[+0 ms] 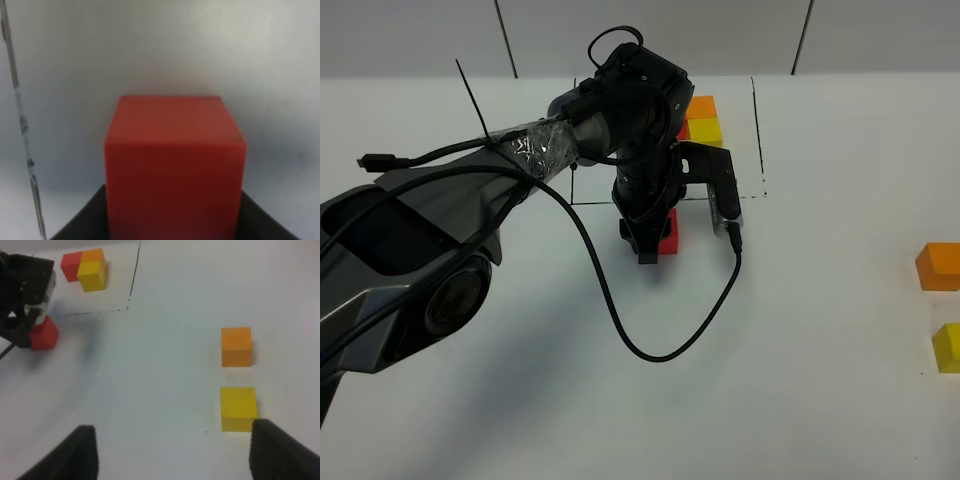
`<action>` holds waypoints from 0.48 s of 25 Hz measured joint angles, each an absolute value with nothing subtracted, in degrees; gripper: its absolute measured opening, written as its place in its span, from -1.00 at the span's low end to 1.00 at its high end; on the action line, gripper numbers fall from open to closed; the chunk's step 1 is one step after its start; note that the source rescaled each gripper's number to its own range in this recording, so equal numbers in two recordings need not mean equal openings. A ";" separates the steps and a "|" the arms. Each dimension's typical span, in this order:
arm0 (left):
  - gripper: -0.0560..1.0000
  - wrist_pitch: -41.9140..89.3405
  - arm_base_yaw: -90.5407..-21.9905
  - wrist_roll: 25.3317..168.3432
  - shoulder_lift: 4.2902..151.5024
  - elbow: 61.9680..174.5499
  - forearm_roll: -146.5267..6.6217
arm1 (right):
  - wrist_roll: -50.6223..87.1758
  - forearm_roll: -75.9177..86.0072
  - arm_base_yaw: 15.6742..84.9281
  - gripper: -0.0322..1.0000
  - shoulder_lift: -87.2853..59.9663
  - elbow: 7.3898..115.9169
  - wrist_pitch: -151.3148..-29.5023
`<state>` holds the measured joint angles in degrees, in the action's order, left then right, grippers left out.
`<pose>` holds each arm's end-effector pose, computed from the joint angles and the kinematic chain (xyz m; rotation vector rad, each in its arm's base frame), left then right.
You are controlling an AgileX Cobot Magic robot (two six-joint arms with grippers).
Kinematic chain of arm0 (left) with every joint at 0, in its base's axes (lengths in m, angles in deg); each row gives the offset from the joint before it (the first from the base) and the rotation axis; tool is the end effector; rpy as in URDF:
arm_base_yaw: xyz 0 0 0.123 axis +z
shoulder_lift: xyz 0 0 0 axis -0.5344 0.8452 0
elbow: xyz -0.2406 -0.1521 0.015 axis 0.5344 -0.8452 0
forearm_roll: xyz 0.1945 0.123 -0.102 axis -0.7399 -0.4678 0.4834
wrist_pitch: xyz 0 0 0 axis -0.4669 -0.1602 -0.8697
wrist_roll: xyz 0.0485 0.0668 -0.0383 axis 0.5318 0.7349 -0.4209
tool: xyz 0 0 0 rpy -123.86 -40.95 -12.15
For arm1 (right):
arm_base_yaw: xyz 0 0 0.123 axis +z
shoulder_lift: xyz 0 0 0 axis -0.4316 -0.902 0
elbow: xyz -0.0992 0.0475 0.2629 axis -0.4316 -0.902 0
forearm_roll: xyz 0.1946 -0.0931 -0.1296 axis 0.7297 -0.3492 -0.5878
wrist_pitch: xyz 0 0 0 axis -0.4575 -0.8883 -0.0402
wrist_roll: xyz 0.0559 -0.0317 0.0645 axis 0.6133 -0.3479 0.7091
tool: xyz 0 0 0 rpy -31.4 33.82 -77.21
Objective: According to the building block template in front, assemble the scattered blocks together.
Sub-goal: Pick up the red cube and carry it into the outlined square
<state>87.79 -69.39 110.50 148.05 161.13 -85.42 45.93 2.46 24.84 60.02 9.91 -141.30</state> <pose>0.4058 -0.3031 0.1232 2.0599 2.2304 0.0645 -0.0053 0.0074 0.2774 0.0938 2.0247 0.1553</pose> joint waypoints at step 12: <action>-0.89 86.18 -69.39 110.62 148.10 161.13 -85.02 | 45.93 2.46 24.84 -0.25 60.02 9.91 -141.30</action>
